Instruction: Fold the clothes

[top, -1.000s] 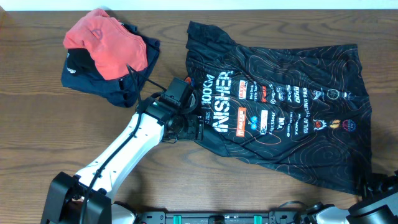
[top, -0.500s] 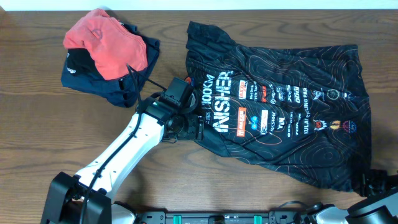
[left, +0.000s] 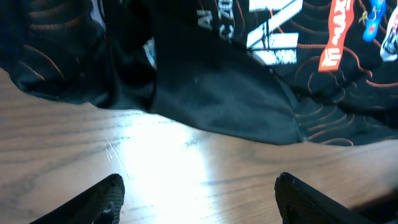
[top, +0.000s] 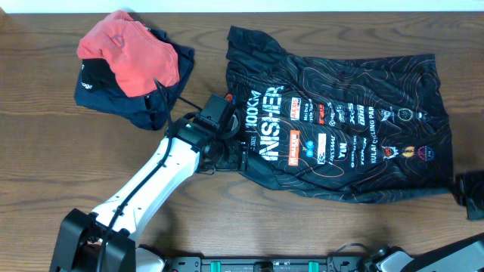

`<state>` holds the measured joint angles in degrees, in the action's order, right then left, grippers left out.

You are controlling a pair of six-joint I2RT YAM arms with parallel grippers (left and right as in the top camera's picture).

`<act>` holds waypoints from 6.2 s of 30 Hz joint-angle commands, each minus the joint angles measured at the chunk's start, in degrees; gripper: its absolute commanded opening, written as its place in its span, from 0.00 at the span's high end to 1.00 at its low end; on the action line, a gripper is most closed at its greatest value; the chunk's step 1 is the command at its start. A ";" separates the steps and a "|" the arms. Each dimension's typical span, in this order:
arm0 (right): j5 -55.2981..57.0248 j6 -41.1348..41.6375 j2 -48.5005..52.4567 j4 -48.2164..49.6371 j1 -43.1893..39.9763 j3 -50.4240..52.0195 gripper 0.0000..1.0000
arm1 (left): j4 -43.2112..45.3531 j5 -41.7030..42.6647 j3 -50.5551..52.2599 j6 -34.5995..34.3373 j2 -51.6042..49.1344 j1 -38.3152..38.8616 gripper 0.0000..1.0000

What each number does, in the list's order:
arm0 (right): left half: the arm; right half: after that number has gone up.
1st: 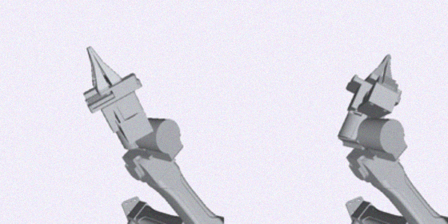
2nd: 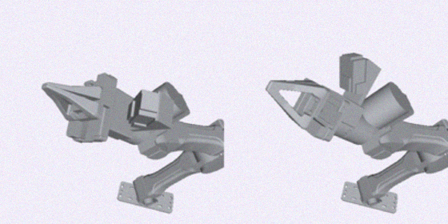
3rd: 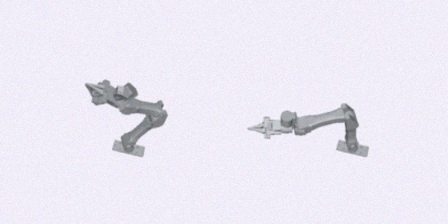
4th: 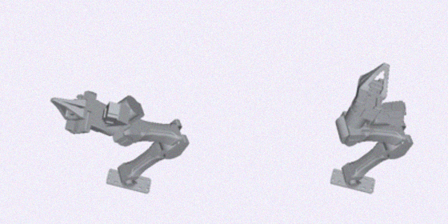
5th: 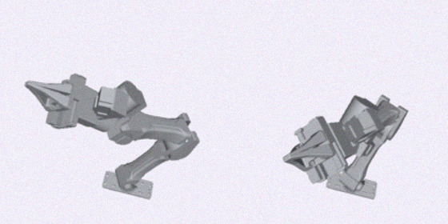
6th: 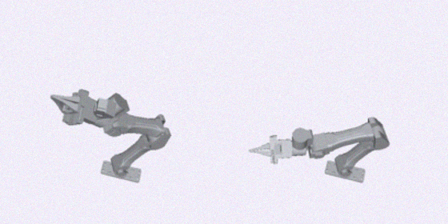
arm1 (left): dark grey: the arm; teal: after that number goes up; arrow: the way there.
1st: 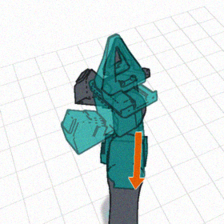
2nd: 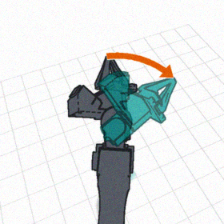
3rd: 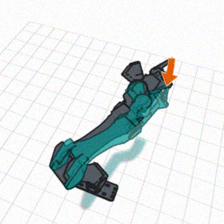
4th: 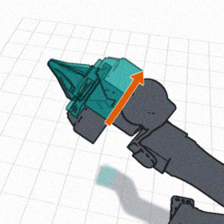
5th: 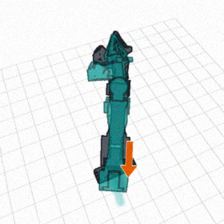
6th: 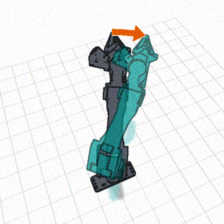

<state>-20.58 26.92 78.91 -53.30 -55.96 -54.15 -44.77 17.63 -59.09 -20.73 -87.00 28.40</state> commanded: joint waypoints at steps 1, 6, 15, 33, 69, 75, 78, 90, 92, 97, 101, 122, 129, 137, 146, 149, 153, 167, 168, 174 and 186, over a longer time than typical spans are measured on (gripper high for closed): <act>-6.19 0.70 -0.15 1.81 3.37 -0.59 0.99 | -0.66 2.60 -0.26 0.79 -0.24 0.22 0.21; -3.87 4.48 -0.15 7.41 5.97 -0.59 0.99 | -0.50 3.34 0.68 0.76 -0.24 3.67 0.21; -4.55 4.76 -0.15 11.93 6.34 -0.59 0.99 | 5.53 -0.33 5.22 -1.70 -3.13 7.69 0.21; -5.40 4.74 -0.15 11.78 6.34 -0.59 0.99 | 11.41 -0.76 5.27 -0.07 -11.34 7.45 0.94; -5.40 4.72 -0.15 11.74 6.34 -0.59 0.99 | 8.85 -4.90 2.43 -6.36 -13.35 5.35 0.81; -5.42 4.74 -0.15 11.74 6.34 -0.59 0.99 | 8.61 -4.85 1.81 -6.34 -13.18 5.25 0.94; -5.88 4.72 -0.15 11.74 6.32 -0.59 0.99 | 8.83 -4.87 1.79 -6.32 -13.18 5.25 0.94; -6.03 4.72 -0.15 11.69 6.32 -0.59 0.99 | 9.11 -8.07 1.81 -6.16 -13.20 5.25 0.67; -6.03 4.72 -0.15 11.65 6.32 -0.59 0.99 | 9.07 -7.98 1.81 -6.16 -13.20 5.25 0.81; -6.71 4.72 -0.15 11.52 6.32 -0.59 0.99 | 9.14 -8.07 1.79 -6.14 -13.20 5.25 0.94; -6.71 4.70 -0.17 11.52 6.32 -0.59 0.99 | 7.41 -7.43 0.94 -6.16 -12.74 5.25 0.94; -6.64 4.11 -0.15 11.67 6.32 -0.59 0.99 | -4.52 -7.65 -3.30 -6.08 -1.64 6.01 0.89; -6.62 4.11 -0.15 11.32 6.34 -0.59 0.99 | 0.85 -7.85 2.45 -8.76 -5.84 6.38 0.58; -6.64 4.09 -0.15 11.06 6.34 -0.59 0.99 | 5.31 -7.63 2.80 -9.16 -11.76 6.45 0.50; -6.64 3.65 -0.15 10.69 6.34 -0.59 0.99 | 4.98 -7.87 2.71 -7.06 -12.74 6.38 0.94; -6.64 3.65 -0.17 10.67 6.32 -0.59 0.99 | 4.55 -7.56 2.67 -6.80 -12.74 6.38 0.94; -6.64 3.63 -0.17 10.67 6.32 -0.59 0.99 | -1.49 -6.49 0.31 -6.78 -11.52 6.38 0.94; -6.64 3.65 -0.15 10.67 6.34 -0.59 0.99 | -6.58 -9.35 -2.03 -6.99 -2.12 6.38 0.53; -6.64 3.65 -0.17 10.69 6.34 -0.59 0.99 | -5.62 -9.35 -0.90 -7.56 -2.86 6.38 0.44; -6.67 3.65 -0.15 10.67 6.34 -0.59 0.99 | -0.24 -9.35 1.79 -7.63 -9.16 6.38 0.41; -6.67 3.65 -0.15 10.23 6.34 -0.59 0.99 | 4.17 -13.92 1.81 -7.43 -14.23 6.38 0.66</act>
<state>-26.59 31.00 78.91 -42.87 -50.11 -54.17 -40.88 6.94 -57.47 -28.38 -100.84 34.76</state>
